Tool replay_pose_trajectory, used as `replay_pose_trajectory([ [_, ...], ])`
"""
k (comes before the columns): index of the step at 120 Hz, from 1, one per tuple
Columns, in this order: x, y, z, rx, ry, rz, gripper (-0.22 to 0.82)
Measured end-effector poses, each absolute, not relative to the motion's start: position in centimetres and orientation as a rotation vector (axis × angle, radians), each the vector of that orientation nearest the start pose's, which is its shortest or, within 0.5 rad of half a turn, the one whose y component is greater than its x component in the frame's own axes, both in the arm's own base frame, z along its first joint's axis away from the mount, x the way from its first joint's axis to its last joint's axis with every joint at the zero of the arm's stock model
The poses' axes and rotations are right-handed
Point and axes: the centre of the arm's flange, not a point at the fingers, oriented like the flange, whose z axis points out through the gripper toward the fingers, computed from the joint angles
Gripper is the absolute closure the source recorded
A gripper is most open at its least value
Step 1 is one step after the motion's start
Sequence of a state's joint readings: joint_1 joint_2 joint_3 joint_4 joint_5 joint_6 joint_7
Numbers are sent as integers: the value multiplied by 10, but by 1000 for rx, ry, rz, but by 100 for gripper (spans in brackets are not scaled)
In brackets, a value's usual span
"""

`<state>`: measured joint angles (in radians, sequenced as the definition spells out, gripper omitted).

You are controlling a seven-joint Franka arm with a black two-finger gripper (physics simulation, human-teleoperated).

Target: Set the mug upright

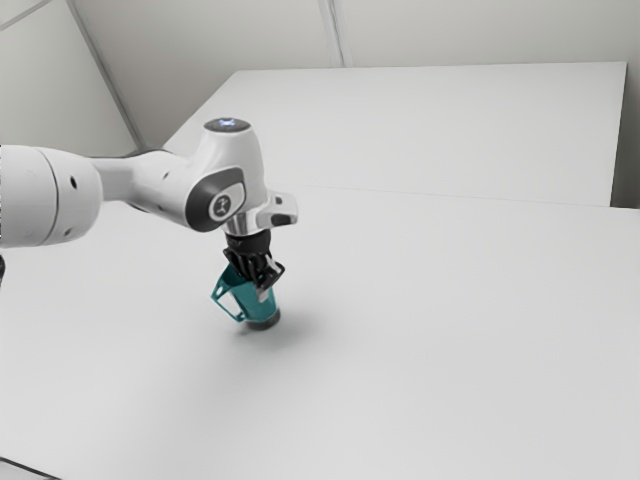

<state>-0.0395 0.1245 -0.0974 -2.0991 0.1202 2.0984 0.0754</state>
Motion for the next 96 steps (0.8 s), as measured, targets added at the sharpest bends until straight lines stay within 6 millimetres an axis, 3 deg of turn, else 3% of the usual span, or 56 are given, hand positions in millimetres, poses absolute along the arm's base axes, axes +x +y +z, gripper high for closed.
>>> replay_pose_trajectory([
  [39,549,-70,347,-3020,393,162,75],
  [69,550,-74,349,-3028,396,136,52],
  [96,551,-75,352,-3029,403,121,21],
])
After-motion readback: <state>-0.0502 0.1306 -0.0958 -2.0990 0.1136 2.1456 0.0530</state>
